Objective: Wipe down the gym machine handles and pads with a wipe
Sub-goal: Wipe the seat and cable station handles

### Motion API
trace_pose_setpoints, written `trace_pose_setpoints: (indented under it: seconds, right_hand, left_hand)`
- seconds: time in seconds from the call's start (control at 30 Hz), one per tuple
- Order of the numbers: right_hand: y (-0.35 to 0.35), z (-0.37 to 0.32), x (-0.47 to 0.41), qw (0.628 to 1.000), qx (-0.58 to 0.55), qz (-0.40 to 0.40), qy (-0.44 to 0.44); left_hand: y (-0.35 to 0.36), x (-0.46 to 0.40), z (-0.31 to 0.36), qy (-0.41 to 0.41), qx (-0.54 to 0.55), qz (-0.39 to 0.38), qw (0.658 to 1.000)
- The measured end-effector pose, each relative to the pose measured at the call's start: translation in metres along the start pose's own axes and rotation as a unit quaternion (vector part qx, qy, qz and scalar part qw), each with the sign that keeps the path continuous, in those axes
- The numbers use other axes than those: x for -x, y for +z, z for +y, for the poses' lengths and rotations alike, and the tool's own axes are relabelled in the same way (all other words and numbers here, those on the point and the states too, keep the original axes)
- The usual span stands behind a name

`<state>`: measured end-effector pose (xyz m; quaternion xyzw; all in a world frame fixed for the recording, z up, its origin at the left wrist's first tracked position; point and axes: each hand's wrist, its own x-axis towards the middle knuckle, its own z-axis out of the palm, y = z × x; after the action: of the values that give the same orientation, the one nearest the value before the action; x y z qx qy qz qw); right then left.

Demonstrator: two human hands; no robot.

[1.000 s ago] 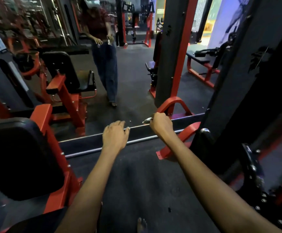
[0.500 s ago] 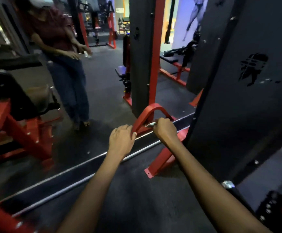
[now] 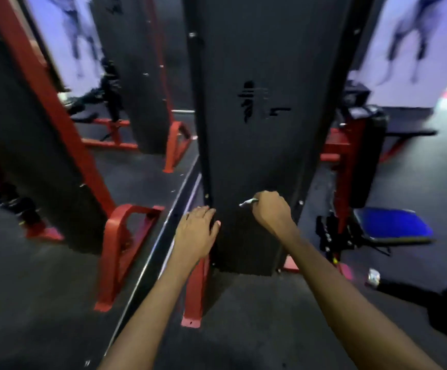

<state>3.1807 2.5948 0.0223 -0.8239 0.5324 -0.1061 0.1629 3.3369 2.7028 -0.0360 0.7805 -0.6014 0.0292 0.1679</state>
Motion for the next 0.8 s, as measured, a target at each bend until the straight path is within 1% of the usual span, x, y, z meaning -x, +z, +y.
trace_pose_setpoints:
  seconds: [0.07, 0.13, 0.23, 0.37, 0.47, 0.57, 0.63, 0.7, 0.73, 0.8]
  right_hand:
    - [-0.005, 0.007, 0.003, 0.998, 0.001, 0.031, 0.054]
    - [-0.009, 0.015, 0.006, 0.993, -0.003, 0.056, 0.103]
    - [-0.012, 0.033, 0.01, 0.98, 0.004, 0.092, 0.177]
    - [-0.012, 0.065, 0.015, 0.96, 0.006, 0.155, 0.234]
    - [-0.016, 0.088, 0.021, 0.944, -0.019, 0.178, 0.277]
    - [-0.024, 0.103, 0.031, 0.917, -0.054, 0.216, 0.331]
    - [-0.028, 0.112, 0.04, 0.898, -0.056, 0.268, 0.343]
    - [-0.033, 0.123, 0.058, 0.868, -0.073, 0.332, 0.363]
    - [-0.036, 0.131, 0.069, 0.854, -0.077, 0.36, 0.368]
    - [-0.043, 0.145, 0.092, 0.84, -0.074, 0.383, 0.377]
  left_hand:
    - [0.005, -0.023, 0.0, 0.051, 0.014, -0.028, 0.998]
    - [0.011, -0.041, 0.006, 0.091, 0.032, -0.026, 0.995]
    - [0.025, -0.065, 0.027, 0.174, 0.061, -0.029, 0.983]
    - [0.045, -0.097, 0.06, 0.272, 0.069, -0.04, 0.959]
    - [0.06, -0.115, 0.083, 0.329, 0.076, -0.063, 0.939]
    - [0.072, -0.127, 0.106, 0.414, 0.089, -0.06, 0.904]
    - [0.078, -0.134, 0.123, 0.453, 0.106, -0.053, 0.884]
    - [0.08, -0.138, 0.152, 0.486, 0.131, -0.074, 0.861]
    - [0.081, -0.14, 0.17, 0.509, 0.151, -0.07, 0.845]
    - [0.084, -0.143, 0.206, 0.556, 0.183, -0.057, 0.809]
